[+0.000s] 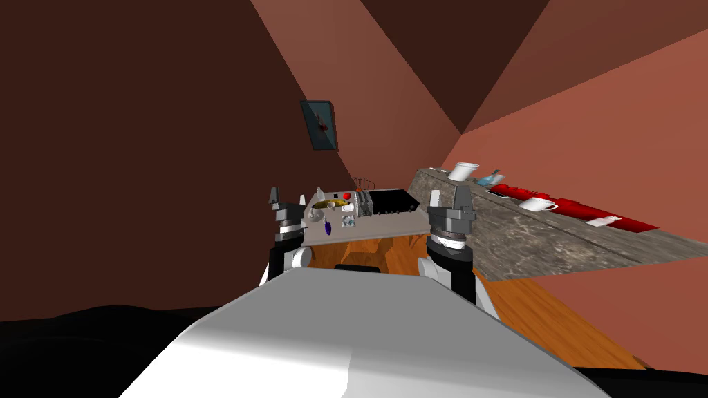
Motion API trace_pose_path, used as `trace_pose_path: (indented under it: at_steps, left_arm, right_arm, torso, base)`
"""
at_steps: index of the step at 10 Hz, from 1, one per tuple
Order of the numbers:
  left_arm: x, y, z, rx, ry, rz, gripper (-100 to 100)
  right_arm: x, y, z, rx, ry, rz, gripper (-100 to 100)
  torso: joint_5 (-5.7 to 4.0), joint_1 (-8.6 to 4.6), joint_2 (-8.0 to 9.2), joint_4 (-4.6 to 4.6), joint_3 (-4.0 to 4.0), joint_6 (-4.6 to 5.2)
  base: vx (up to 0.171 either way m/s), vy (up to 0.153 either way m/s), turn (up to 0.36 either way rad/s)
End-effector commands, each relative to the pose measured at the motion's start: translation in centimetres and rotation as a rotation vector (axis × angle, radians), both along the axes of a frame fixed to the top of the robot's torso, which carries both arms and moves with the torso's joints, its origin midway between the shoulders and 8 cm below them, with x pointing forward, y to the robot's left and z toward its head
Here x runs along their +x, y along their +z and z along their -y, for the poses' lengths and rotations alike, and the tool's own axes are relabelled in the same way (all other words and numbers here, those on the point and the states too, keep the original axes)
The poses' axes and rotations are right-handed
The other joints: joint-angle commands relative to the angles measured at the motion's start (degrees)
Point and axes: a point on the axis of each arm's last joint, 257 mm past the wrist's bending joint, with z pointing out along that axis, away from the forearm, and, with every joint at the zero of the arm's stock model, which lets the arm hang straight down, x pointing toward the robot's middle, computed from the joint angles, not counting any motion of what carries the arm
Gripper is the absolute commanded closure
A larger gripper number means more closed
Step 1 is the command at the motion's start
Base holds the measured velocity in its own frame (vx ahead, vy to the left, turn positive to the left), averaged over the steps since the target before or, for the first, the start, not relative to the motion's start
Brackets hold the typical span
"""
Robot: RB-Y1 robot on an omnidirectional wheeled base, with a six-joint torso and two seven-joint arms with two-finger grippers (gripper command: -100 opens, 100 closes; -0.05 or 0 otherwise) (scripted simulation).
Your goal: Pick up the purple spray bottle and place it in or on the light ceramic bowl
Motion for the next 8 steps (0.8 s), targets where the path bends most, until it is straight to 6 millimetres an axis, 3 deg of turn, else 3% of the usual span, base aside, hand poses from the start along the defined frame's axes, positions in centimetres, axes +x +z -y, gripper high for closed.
trace_pose_path:
  at_steps: [1, 5, 8]
  left_arm:
    - [0.4, -0.4, 0.2, 0.02, -0.023, -0.016, -100]
    - [2.2, -2.8, 0.2, 0.026, -0.092, -0.09, -100]
    - [4.5, -6.9, -0.9, -0.063, -0.15, -0.19, -100]
  right_arm:
    - [0.0, 0.0, 0.0, 0.0, 0.0, 0.0, 0]
    - [0.0, 0.0, 0.0, 0.0, 0.0, 0.0, 0]
    - [0.0, 0.0, 0.0, 0.0, 0.0, 0.0, 0]
  torso:
    - [0.0, 0.0, 0.0, 0.0, 0.0, 0.0]
    - [0.0, 0.0, -0.05, -0.01, -0.03, 0.0]
    - [0.0, -0.02, -0.11, -0.03, -0.07, -0.01]
  base:
    - [0.0, 0.0, 0.0]
    - [0.01, -0.007, 0.004]
    - [0.025, -0.013, 0.01]
